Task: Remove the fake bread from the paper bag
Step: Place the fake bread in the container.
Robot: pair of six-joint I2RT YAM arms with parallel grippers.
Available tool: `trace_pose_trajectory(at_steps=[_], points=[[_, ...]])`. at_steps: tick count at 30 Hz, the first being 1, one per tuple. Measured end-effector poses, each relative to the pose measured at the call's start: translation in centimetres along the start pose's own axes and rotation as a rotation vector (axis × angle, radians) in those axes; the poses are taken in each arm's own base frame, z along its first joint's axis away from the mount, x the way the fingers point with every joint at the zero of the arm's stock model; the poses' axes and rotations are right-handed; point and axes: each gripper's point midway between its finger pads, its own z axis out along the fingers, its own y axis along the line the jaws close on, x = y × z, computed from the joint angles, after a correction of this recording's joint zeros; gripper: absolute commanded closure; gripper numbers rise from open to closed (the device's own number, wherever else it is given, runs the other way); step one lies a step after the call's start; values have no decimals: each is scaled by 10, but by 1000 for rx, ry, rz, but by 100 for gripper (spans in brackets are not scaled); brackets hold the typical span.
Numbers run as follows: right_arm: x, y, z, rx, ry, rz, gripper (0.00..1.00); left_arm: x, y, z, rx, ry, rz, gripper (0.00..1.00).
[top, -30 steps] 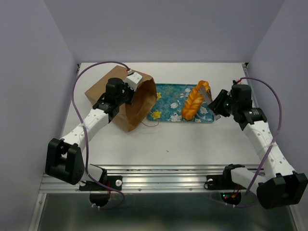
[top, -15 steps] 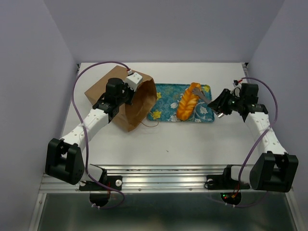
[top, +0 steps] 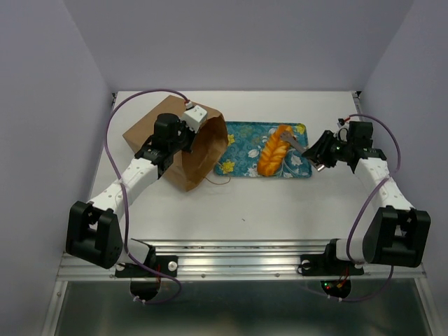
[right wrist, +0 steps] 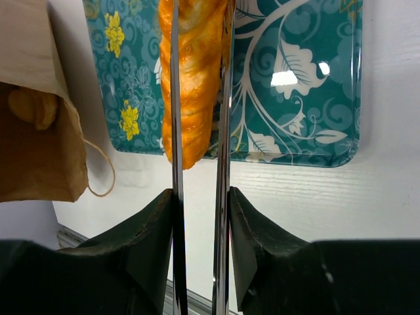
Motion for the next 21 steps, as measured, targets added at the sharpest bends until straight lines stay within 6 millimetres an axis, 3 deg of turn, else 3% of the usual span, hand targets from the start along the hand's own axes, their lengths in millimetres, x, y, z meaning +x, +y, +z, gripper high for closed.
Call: trace_pose_trajectory(at_steps=[4, 11, 15, 21], points=[[1, -8, 6, 15, 16, 16, 81, 0, 0, 0, 0, 0, 4, 100], [1, -17, 10, 45, 23, 29, 48, 1, 1, 0, -3, 3, 14, 100], [-1, -20, 10, 64, 12, 24, 41, 1, 1, 0, -3, 3, 14, 100], [-5, -26, 9, 102, -8, 21, 42, 1, 1, 0, -2, 3, 18, 100]])
